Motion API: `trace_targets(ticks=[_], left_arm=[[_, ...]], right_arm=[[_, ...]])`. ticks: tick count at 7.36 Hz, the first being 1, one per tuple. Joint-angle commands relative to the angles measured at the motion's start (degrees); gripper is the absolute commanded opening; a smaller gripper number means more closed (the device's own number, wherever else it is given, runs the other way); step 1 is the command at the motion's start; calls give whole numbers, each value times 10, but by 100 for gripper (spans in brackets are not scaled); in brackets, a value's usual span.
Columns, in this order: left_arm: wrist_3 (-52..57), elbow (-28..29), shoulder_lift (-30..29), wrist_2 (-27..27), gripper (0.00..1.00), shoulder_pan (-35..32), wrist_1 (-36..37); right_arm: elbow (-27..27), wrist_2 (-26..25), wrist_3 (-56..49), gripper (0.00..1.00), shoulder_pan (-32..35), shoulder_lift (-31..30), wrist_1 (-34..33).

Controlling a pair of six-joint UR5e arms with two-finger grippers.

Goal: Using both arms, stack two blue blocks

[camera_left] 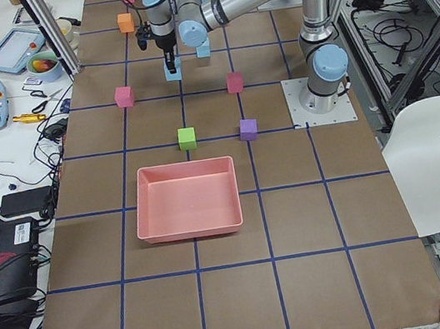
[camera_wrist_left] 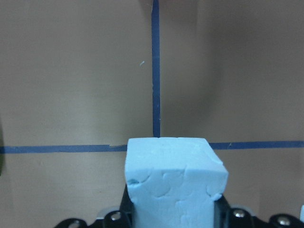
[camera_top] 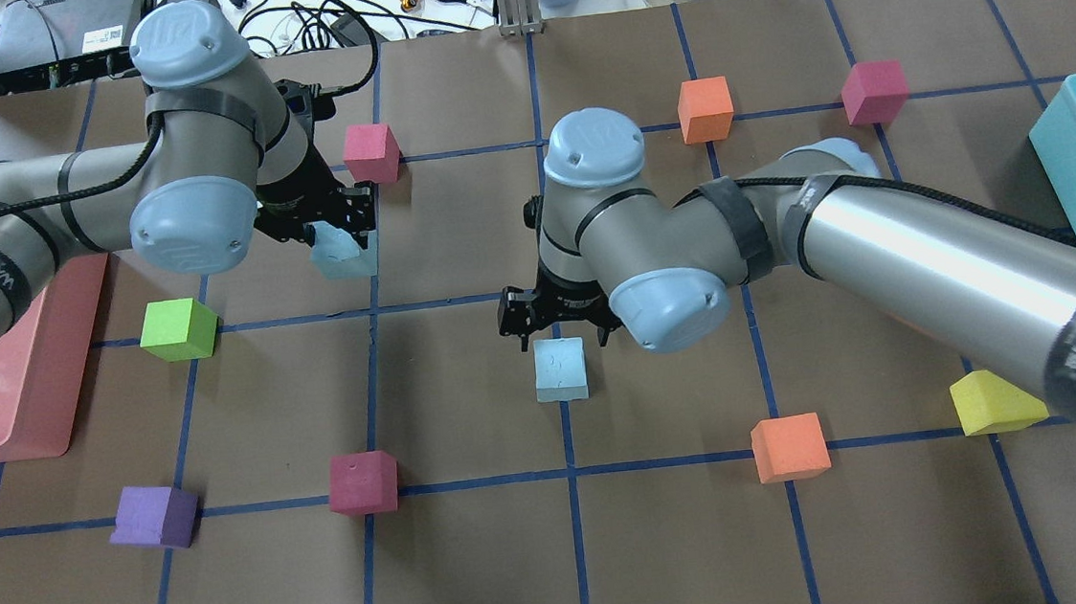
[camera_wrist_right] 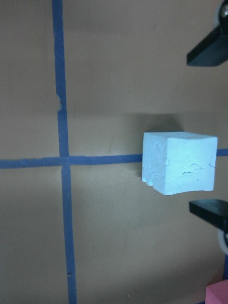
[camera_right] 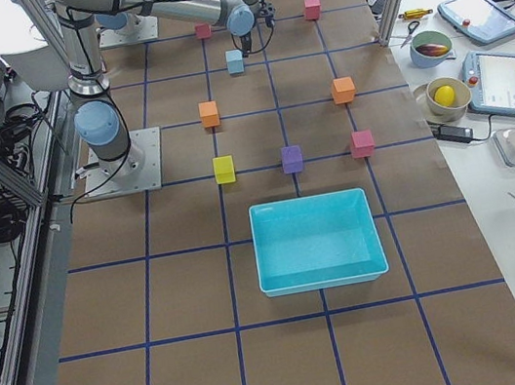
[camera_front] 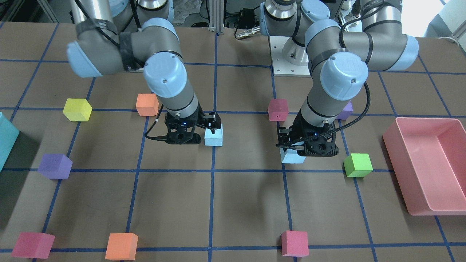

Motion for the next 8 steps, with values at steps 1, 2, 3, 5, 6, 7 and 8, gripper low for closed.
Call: trace_targets(ticks=[1, 2, 3, 5, 6, 7, 8], left_arm=[[-94, -4, 25, -15, 0, -50, -37], [-109, -5, 19, -7, 0, -99, -35], [-140, -2, 16, -15, 0, -140, -33], [-211, -5, -6, -16, 0, -198, -20], [-215, -5, -25, -15, 0, -226, -16], [-221, -6, -41, -9, 0, -252, -2], [-226, -5, -60, -10, 0, -256, 28]], right_arm=[[-76, -55, -74, 100, -73, -32, 103], [-77, -86, -99, 100, -93, -33, 103], [-77, -85, -116, 100, -123, -47, 122], [-77, -92, -153, 100, -167, -107, 199], [-77, -95, -153, 100, -173, -119, 196], [-77, -96, -152, 100, -169, -124, 203], [-82, -94, -152, 100, -169, -132, 204]])
